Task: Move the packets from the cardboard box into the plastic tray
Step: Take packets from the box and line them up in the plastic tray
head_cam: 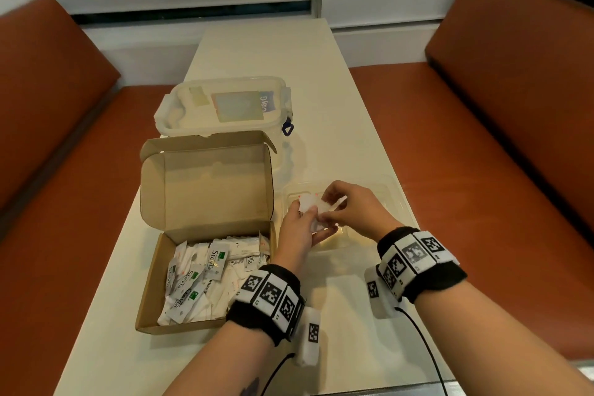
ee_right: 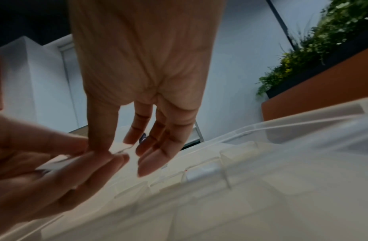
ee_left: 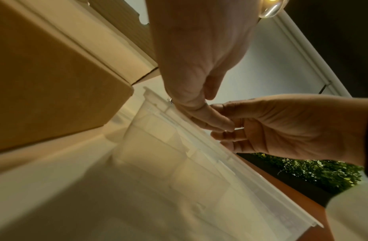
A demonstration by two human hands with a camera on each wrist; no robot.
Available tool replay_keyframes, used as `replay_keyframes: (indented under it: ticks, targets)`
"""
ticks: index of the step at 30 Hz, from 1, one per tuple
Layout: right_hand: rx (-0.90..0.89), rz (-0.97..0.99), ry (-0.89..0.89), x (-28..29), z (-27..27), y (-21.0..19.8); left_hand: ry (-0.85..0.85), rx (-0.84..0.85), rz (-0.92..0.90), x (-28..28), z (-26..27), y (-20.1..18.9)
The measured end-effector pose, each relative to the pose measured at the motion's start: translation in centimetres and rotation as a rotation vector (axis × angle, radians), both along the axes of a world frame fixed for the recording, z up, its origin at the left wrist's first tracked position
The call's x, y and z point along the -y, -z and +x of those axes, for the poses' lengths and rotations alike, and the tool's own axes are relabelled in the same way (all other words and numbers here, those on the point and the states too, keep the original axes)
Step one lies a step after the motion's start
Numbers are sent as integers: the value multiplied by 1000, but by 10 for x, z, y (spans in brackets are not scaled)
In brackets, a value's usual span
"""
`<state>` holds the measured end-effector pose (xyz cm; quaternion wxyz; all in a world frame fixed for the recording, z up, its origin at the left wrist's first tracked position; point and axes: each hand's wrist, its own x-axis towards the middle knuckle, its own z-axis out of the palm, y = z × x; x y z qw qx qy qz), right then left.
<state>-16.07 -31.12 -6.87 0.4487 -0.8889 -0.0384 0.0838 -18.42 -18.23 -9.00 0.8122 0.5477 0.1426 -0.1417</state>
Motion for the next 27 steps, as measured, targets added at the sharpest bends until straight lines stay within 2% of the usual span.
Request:
replay_keyframes:
  ticks: [5,14,17,23,27]
  targets:
    - [-32,163,47,6,1,0,2,29,44,-2,1,6]
    - [45,154,116,19,8,-5,-41,90,145,0,3,9]
    - [68,50,73,27,12,-17,-58,77,171,1,3,9]
    - [35,-309,-194,31,20,-34,-36,63,188,3,2,8]
    - [39,-371,-266,19,22,-32,30,67,192,9,-1,7]
